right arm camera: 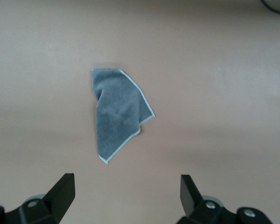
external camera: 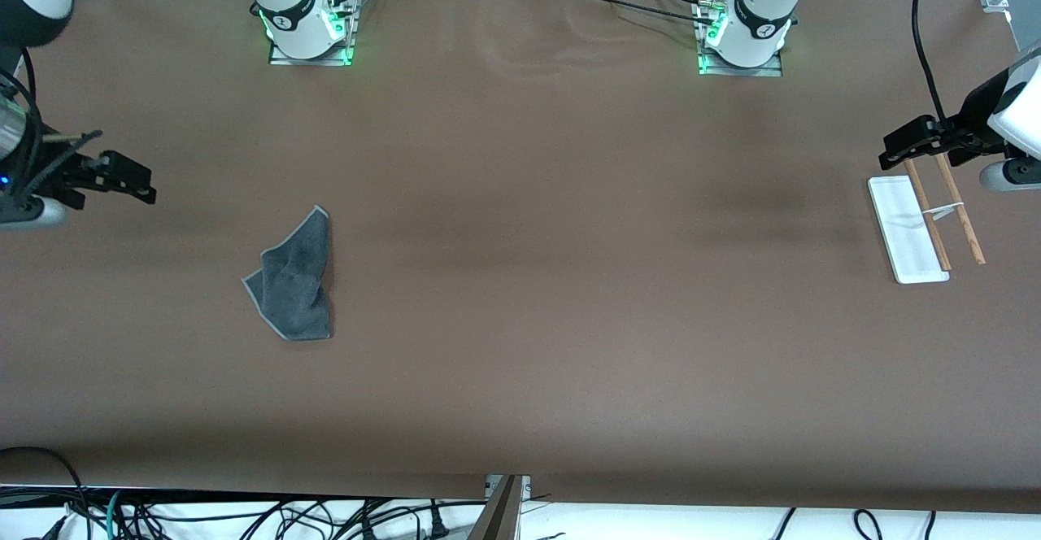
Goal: Pass towel and hang on rack
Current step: 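Reach the right gripper down and grasp the grey towel corner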
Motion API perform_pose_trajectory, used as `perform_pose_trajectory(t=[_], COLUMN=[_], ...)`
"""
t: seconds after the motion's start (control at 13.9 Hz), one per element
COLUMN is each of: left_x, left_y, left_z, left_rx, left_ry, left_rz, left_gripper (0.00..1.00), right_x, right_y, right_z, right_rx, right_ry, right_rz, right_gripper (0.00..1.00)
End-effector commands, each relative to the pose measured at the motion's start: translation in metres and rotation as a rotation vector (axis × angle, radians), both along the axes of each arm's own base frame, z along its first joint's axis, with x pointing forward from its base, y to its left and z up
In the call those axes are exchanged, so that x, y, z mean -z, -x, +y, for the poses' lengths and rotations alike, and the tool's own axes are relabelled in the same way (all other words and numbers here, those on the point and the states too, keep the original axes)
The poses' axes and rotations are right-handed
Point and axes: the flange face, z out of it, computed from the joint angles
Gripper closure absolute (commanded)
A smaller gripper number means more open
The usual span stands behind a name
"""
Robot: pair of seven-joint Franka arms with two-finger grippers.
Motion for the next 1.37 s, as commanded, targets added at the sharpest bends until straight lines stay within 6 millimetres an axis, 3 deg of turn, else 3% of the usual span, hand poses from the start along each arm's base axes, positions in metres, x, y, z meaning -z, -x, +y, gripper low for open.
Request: perform_pose_trajectory(t=[0.0, 0.5, 0.65, 0.94, 1.08, 1.3], left_x=[-0.006, -0.006, -0.006, -0.007, -0.007, -0.007], left_y=[-0.003, -0.003, -0.003, -0.003, -0.003, -0.003], left_z=[-0.001, -0.001, -0.001, -0.001, -0.001, -0.001], left_rx=[0.02, 0.02, 0.02, 0.02, 0.02, 0.02], left_ry=[0.005, 0.005, 0.005, 0.004, 0.004, 0.004], left_rz=[0.0, 0.0, 0.0, -0.001, -0.001, -0.001], left_gripper=[0.0, 0.0, 0.0, 0.0, 0.0, 0.0], right_x=[0.031, 0.177, 0.213, 0.273, 0.302, 0.335], right_y=[-0.023, -0.077, -0.085, -0.097, -0.095, -0.091], right_z=[0.025, 0.041, 0.06, 0.07, 0.091, 0.099], right_rx=[-0.05, -0.067, -0.084, -0.091, -0.117, -0.124], right_ry=[-0.005, -0.017, -0.018, -0.028, -0.034, -0.037], right_rz=[-0.012, 0.016, 0.009, -0.021, -0.013, 0.023], right_gripper=[0.0, 0.0, 0.0, 0.0, 0.0, 0.0])
